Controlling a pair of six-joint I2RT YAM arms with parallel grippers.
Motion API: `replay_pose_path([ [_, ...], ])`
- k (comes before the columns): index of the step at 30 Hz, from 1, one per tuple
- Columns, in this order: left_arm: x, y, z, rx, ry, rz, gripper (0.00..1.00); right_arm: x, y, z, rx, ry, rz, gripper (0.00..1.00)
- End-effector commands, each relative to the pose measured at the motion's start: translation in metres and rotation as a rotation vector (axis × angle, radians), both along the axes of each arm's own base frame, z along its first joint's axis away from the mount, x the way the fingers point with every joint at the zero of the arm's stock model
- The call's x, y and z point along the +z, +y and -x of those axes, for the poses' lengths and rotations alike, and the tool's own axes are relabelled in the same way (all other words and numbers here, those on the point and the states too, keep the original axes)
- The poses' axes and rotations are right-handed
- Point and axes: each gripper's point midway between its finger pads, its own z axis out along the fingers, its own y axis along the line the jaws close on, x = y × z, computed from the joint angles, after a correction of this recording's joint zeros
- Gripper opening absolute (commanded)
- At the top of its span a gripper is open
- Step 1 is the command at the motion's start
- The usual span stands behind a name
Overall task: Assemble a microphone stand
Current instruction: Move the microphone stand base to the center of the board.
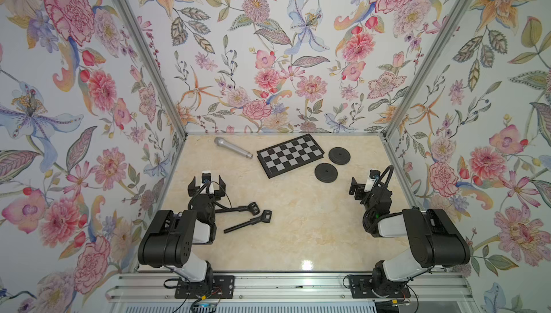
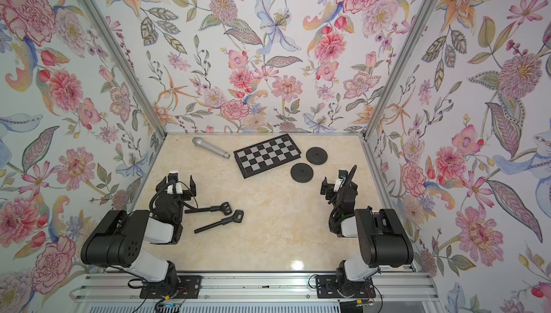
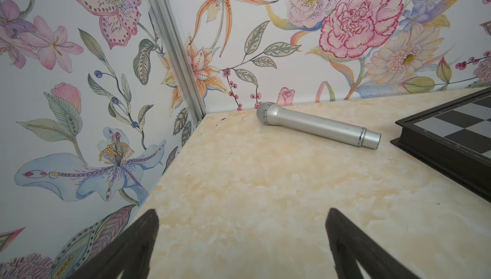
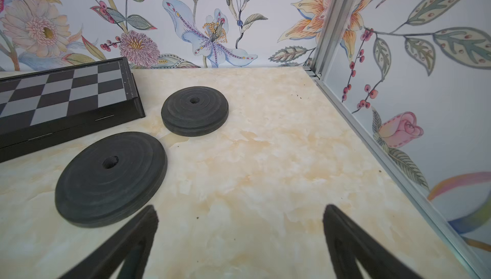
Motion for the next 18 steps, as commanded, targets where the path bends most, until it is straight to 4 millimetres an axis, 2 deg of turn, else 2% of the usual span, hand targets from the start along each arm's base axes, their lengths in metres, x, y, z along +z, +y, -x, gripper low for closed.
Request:
replay_pose_path([
  [1, 0.0064, 0.0, 0.0023, 0.008, -0.018, -0.015, 0.99, 0.002, -0.0003, 0.002, 0.009, -0.004, 0.01, 1.0],
  [18, 0.0093, 0.0046, 0.0064, -0.031, -0.047, 0.03, 0.99, 0.0015, -0.0004, 0.002, 0.016, -0.003, 0.004, 1.0],
])
